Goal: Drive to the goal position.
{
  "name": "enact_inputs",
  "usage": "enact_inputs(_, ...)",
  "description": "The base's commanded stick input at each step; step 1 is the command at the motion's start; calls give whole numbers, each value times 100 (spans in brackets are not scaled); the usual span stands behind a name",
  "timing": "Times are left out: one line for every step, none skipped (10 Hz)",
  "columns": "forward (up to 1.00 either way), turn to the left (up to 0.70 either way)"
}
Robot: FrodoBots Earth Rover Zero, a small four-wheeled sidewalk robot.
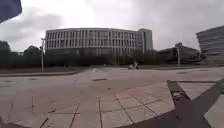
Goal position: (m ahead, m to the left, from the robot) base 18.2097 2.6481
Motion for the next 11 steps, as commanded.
enact_inputs(70, 2)
enact_inputs(70, 2)
enact_inputs(70, 2)
enact_inputs(70, 3)
enact_inputs(70, 3)
enact_inputs(70, 3)
enact_inputs(70, 3)
enact_inputs(70, 3)
enact_inputs(70, 0)
enact_inputs(70, 0)
enact_inputs(70, 0)
